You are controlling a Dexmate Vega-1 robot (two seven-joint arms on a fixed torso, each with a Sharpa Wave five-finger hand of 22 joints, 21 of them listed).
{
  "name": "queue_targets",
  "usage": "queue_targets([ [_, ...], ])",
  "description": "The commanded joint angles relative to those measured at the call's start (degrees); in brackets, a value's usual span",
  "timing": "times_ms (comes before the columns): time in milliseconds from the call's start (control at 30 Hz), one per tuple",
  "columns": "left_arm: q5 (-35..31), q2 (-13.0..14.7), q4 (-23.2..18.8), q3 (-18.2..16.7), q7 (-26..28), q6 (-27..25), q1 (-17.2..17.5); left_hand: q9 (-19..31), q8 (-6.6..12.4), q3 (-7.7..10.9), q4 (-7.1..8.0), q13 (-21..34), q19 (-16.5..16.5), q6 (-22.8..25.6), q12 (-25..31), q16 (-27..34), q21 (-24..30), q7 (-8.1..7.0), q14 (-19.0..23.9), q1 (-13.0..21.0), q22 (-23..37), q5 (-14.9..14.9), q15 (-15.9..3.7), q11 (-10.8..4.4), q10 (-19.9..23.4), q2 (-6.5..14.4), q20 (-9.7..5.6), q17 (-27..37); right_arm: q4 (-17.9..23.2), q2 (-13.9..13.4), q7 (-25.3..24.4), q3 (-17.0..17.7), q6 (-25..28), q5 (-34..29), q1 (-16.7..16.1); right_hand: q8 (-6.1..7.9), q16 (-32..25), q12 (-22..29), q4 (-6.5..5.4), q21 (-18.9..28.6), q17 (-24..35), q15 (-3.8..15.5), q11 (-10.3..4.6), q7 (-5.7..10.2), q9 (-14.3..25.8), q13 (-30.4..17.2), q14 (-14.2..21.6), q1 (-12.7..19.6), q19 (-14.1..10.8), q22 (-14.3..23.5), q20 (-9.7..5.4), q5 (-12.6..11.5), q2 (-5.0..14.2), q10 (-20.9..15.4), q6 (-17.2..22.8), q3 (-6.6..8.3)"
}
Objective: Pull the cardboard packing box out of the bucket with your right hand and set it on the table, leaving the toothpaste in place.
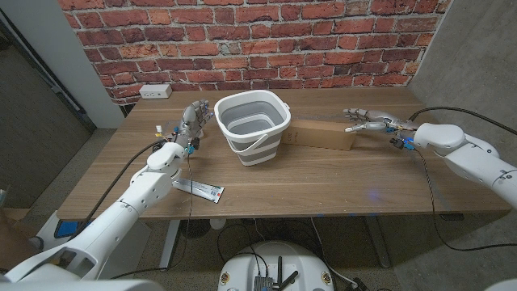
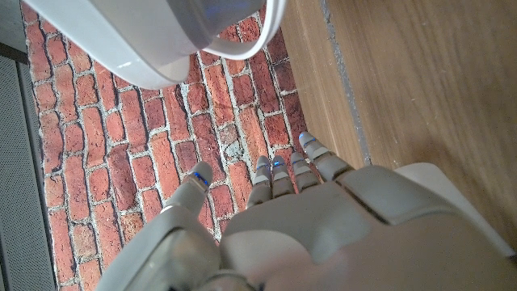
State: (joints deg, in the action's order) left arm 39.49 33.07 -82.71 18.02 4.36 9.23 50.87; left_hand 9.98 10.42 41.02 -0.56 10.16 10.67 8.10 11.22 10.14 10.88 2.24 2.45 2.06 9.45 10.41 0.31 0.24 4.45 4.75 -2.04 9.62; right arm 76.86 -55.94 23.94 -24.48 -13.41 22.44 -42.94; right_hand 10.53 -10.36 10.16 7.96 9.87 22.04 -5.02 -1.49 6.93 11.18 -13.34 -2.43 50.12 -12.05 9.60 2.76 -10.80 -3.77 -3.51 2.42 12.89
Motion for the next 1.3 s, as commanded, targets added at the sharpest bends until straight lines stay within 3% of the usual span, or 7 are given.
queue_targets([
  [33, -0.5, -1.1, 3.3, 0.6, -1.5, 1.7, -1.8, 0.2, 0.36, 0.41, -0.14, 0.2, 0.5, 0.7, 0.1, 0.0, 0.1, 0.11, 0.6, -0.4, 0.2, -0.1, -0.08, -0.02, 0.7, 3.0, -2.23, 0.1, -1.3, 0.2, 1.6, 1.3, -1.6, 2.6, 0.4, 0.2, -0.2, 0.5, -0.32, -0.1, 0.1, -0.11, -0.01, 0.0, 0.0, -0.1, -0.4, -0.8, 0.8, 0.0, 0.07, 0.2, 0.22, 0.2, -0.3, -0.19],
  [467, -1.1, -0.7, 2.8, 0.7, -1.0, 1.5, -1.5, 0.2, 0.35, 0.44, -0.39, 0.2, 0.4, 0.8, 0.1, 0.0, 0.0, 0.11, 0.7, -0.3, 0.2, -0.1, -0.16, -0.09, 0.8, 2.9, -2.31, 0.0, -3.0, 2.9, 0.2, 3.1, -3.6, 5.9, 0.3, 0.57, -0.6, 0.9, -1.5, 0.2, -0.4, 0.24, 0.23, -1.27, -0.1, 0.2, -0.7, -3.4, 1.7, 0.0, -0.03, 0.5, 0.95, -0.1, 0.3, -0.59],
  [567, -1.0, -1.0, 2.9, 0.6, -1.1, 2.2, -1.3, 0.2, 0.33, 0.45, -0.45, 0.2, 0.4, 0.8, 0.1, 0.0, 0.0, 0.04, 0.7, -0.2, 0.2, -0.1, -0.16, -0.14, 0.7, 2.9, -2.29, 0.0, -3.3, 3.6, -0.4, 3.3, -3.7, 6.4, 0.3, 0.62, -1.4, 1.1, -2.6, 1.2, -0.9, 1.18, 0.34, -1.48, -0.1, 0.6, 0.7, -6.0, -0.5, 0.0, -1.13, 0.6, 1.84, -0.4, 0.4, -1.01],
  [700, -1.3, -1.2, 3.0, 0.3, -0.4, 3.1, -1.0, 0.2, 0.3, 0.48, -0.53, 0.2, 0.4, 0.7, 0.0, 0.0, 0.0, 0.02, 0.8, -0.2, 0.2, -0.1, -0.22, -0.2, 0.7, 2.9, -2.28, 0.0, -2.8, 4.5, -2.4, 3.9, -3.8, 6.9, -0.3, 0.65, -1.9, 1.5, -2.91, 1.8, -1.3, 2.05, 0.35, -1.61, -0.2, 0.8, 1.9, -7.2, -2.6, 0.0, -1.65, 0.6, 2.25, -1.3, 0.5, -1.18],
  [1300, -2.8, -2.9, 7.3, 0.6, -1.4, 7.7, -2.1, 0.2, 0.26, 0.66, -0.87, 0.2, 0.4, 0.8, 0.0, -0.1, 0.0, -0.05, 0.7, 0.0, 0.2, -0.1, -0.33, -0.23, 0.6, 3.0, -2.39, 0.0, -3.7, 10.3, -8.7, 4.7, -4.4, 8.5, -0.3, 1.16, -2.3, 2.1, -4.29, 1.8, -1.8, 3.1, 0.34, -1.95, -0.2, 1.2, 3.2, -10.4, -4.2, 0.0, -2.52, 0.5, 4.05, -3.6, 2.1, -1.5],
])
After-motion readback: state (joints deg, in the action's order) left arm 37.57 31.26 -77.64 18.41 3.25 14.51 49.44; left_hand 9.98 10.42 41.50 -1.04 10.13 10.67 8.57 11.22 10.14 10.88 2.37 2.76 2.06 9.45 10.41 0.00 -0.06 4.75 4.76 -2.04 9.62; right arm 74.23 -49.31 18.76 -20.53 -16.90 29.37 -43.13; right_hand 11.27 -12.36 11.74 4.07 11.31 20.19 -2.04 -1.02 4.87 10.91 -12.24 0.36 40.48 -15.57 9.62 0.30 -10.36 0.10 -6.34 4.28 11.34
